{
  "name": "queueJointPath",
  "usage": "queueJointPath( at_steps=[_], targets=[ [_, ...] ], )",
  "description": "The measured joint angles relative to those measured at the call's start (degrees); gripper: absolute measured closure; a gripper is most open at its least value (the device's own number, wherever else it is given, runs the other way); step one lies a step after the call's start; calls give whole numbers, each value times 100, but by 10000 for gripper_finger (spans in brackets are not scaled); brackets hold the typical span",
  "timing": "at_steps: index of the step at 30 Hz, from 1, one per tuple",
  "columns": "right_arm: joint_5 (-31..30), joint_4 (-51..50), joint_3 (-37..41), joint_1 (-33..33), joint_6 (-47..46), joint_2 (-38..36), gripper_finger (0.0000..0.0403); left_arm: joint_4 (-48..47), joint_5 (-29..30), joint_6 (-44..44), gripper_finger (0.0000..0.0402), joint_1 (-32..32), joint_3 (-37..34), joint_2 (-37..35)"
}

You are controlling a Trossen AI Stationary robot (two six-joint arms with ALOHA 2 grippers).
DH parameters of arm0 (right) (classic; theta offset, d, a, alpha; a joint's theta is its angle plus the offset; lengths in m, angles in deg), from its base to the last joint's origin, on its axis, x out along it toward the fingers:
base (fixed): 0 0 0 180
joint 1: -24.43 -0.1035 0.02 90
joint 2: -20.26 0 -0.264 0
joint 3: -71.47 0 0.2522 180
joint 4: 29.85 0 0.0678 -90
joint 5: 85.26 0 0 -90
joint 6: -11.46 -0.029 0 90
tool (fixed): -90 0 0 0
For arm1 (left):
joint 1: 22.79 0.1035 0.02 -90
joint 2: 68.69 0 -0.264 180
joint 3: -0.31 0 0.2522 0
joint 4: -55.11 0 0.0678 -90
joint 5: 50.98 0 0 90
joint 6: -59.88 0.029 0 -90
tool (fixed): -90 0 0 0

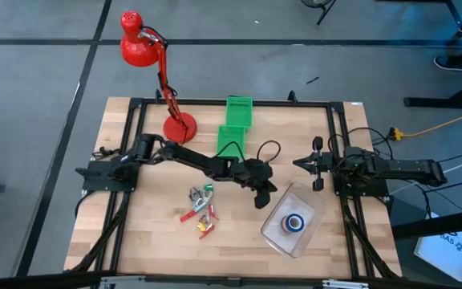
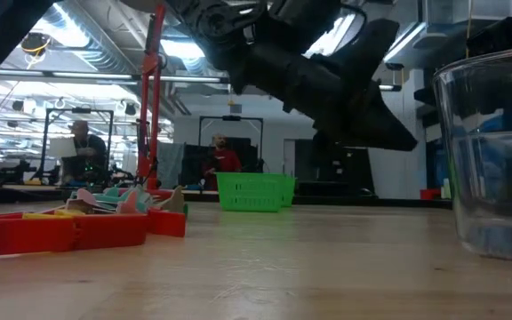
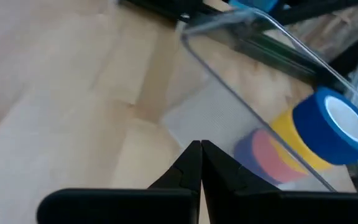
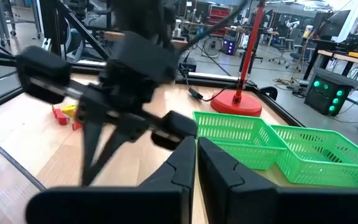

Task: Pick and place Stapler, Stapler remover, tape
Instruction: Put the green stapler into the bottom green bin

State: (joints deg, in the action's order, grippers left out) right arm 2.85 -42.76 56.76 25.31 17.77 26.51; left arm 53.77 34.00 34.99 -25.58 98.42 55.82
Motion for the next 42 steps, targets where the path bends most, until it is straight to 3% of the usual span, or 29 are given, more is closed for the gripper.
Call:
queueJointPath(
  at_steps=[6, 11, 18, 27, 42],
  targets=[
    [0, 1, 0, 0, 0, 1, 382, -1085, 189, 7, 400, 31, -2, -639],
    [-1, 0, 0, 1, 1, 0, 382, -2392, 1310, 458, 400, -85, -56, -1515],
    [-1, -2, 0, 1, 0, 1, 382, -2714, 2093, 239, 399, -168, -1183, -2874],
    [0, -1, 0, 0, 0, 0, 382, -2560, 2031, -378, 400, -171, -2515, -4269],
    [0, 1, 0, 2, 0, -1, 382, -3923, 1393, -753, 394, -292, -2585, -4615]
  ],
)
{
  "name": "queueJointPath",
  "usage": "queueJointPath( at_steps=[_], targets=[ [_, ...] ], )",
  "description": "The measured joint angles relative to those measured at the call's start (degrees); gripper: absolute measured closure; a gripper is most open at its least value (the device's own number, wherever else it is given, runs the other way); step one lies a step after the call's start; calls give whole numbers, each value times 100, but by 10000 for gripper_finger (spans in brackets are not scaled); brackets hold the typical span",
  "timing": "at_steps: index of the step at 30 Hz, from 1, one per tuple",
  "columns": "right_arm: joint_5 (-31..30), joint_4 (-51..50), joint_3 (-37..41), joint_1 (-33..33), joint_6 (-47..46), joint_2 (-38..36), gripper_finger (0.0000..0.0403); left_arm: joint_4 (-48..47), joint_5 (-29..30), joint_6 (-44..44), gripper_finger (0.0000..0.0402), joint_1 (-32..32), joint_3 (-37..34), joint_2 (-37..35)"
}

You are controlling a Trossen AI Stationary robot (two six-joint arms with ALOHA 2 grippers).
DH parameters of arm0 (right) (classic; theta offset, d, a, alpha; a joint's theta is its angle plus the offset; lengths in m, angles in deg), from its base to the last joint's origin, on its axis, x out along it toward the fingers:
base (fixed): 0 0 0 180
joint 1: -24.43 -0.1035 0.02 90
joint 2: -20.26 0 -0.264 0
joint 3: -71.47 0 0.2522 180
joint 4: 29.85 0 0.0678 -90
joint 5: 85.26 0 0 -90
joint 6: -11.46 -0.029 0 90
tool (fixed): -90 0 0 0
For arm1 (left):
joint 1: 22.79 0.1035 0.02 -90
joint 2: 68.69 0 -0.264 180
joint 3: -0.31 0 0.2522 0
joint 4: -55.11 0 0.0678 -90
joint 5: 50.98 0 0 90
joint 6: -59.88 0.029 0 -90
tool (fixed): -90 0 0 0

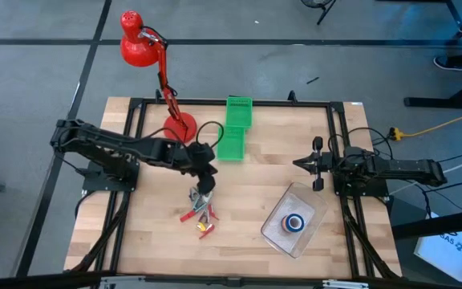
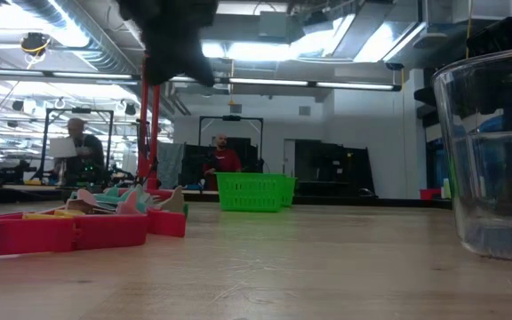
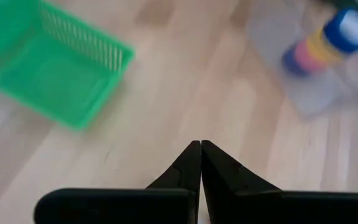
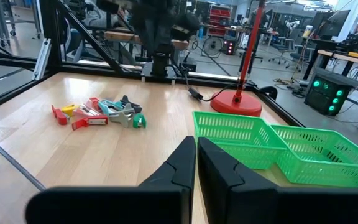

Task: Pick and place Stapler, Stapler remover, tape
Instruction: Put the green stapler into the bottom green bin

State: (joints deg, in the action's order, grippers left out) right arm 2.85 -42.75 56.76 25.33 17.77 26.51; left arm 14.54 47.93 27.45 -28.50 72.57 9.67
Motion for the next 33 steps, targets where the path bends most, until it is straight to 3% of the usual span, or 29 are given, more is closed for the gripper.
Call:
queueJointPath(
  at_steps=[6, 11, 17, 24, 33],
  targets=[
    [0, 0, 0, 0, 0, 1, 382, -1337, 8, -64, 400, -272, -1, -62],
    [-1, 0, 0, -1, 1, 1, 382, -2179, 438, -490, 396, -448, -2, -114],
    [0, 0, 0, -2, 0, 2, 382, -2317, 516, -671, 400, -345, -2, -111],
    [0, -2, 0, 0, 0, 0, 382, -2438, 326, -2010, 400, -97, -2, -111],
    [0, 0, 0, -2, 2, 2, 382, -2465, 569, -2203, 386, 152, -2, -55]
  ],
)
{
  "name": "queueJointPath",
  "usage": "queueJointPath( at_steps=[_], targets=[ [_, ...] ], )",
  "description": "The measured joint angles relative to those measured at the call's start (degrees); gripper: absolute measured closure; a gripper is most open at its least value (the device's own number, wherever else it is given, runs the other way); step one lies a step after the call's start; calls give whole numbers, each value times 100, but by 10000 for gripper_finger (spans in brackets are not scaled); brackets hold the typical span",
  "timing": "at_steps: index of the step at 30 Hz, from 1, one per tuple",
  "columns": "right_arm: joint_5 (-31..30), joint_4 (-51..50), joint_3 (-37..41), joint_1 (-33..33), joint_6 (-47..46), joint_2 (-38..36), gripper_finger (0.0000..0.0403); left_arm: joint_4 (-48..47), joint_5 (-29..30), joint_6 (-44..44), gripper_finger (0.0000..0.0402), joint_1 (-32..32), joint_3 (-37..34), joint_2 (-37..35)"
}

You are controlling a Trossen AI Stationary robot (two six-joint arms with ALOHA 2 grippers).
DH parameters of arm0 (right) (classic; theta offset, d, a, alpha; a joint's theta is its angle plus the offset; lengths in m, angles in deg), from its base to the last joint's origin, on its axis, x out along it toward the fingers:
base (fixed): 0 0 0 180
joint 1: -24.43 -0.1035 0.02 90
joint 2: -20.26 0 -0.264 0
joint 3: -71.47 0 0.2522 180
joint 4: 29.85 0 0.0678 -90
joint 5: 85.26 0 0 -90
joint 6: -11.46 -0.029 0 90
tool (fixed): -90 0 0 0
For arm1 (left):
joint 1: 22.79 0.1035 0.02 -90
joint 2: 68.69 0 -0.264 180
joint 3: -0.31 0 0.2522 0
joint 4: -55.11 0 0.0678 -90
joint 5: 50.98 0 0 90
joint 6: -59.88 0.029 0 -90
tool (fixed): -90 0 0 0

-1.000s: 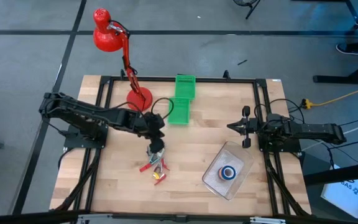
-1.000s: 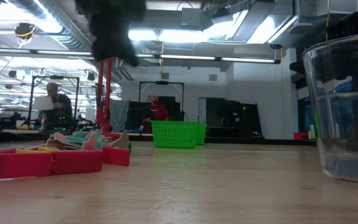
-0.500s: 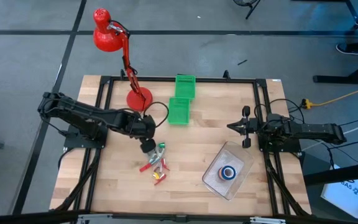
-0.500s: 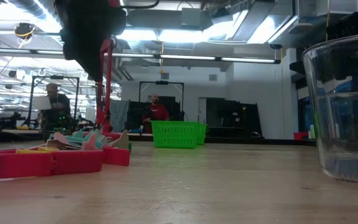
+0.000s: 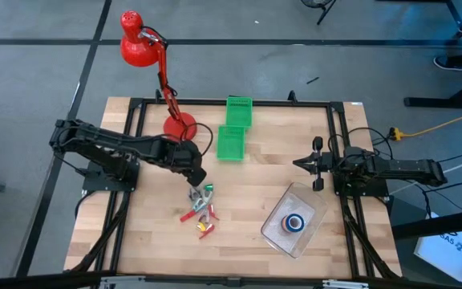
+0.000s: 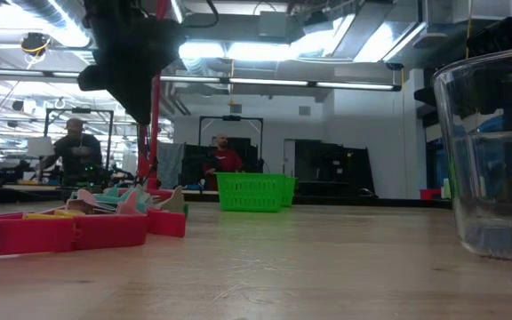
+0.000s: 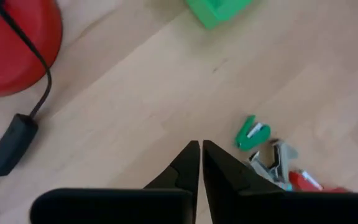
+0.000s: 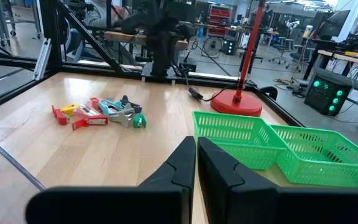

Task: Pick and place Stapler, Stapler remover, tape
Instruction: Put the green stapler into the bottom green bin

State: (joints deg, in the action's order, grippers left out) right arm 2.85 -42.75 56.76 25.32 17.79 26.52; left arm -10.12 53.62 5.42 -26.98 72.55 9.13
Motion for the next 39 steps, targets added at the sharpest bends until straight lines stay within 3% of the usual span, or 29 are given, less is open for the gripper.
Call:
queueJointPath(
  at_steps=[19, 25, 32, 39],
  targets=[
    [0, 0, 0, 0, 0, 0, 382, 22, 107, -1787, 356, 5, 0, -2],
    [0, 0, 0, 0, -2, -1, 382, 53, 143, -2286, 324, 5, 0, 27],
    [-2, -3, 0, 2, -1, 0, 382, 184, 271, -2338, 268, 31, 0, 287],
    [0, -2, 0, 2, -2, 0, 382, 1217, 151, -1605, 243, 247, 0, 736]
  ],
)
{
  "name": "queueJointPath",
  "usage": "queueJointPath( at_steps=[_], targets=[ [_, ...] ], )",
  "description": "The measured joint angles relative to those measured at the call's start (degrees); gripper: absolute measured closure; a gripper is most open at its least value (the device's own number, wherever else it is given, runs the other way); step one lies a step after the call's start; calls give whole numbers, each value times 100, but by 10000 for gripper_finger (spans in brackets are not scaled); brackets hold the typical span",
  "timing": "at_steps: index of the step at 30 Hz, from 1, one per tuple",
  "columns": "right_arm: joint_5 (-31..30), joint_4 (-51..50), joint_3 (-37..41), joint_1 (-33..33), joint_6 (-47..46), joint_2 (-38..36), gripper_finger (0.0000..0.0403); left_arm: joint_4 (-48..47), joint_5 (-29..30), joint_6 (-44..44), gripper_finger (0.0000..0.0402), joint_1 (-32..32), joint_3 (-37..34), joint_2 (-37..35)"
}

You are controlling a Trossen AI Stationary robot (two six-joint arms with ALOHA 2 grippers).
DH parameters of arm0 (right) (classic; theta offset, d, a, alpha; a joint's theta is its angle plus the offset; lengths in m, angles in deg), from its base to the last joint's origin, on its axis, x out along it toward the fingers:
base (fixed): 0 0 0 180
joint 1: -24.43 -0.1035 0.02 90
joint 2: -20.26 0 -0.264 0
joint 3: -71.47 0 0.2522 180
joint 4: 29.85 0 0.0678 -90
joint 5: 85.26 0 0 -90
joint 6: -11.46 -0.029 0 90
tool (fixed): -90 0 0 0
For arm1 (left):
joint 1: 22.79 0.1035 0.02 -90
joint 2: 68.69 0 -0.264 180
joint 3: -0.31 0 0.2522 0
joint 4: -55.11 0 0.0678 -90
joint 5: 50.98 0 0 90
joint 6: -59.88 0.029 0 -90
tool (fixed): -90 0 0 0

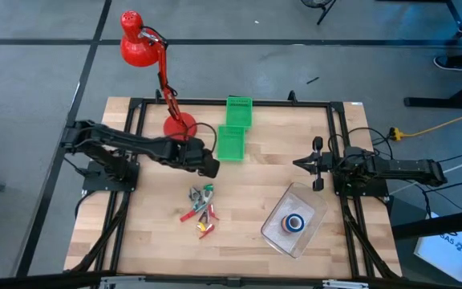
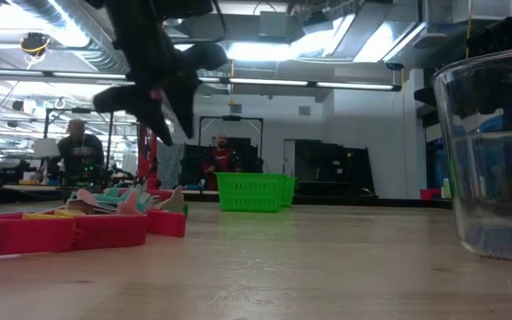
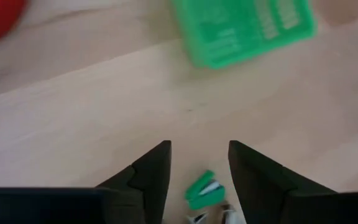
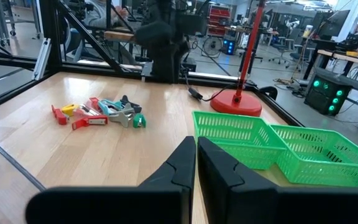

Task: Pick and place Stapler, Stapler remover, tape
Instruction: Put the green stapler into the bottom green bin

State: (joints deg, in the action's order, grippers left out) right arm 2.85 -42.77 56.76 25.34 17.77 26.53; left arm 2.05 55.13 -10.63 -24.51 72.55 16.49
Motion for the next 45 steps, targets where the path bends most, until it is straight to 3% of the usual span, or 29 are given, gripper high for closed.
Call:
queueJointPath(
  at_steps=[4, 9, 14, 19, 26, 45],
  targets=[
    [0, 3, 0, 0, 2, 0, 382, 250, -253, 212, 244, 42, 0, 150],
    [0, 3, 0, -2, 0, -2, 382, 190, -696, -404, 250, 212, 0, 177],
    [42, 4, 0, -1, 0, 0, 382, 231, -945, -348, 255, 196, 2, 374],
    [572, 6, 0, -2, 0, -2, 382, 268, -1000, -119, 256, 41, 2, 663],
    [1056, 57, 0, -2, 0, 0, 382, 420, -1781, -413, 256, -118, 2, 973],
    [1060, 55, 0, -2, 0, -2, 382, 690, -1603, 3689, 256, -249, 0, 1449]
  ],
)
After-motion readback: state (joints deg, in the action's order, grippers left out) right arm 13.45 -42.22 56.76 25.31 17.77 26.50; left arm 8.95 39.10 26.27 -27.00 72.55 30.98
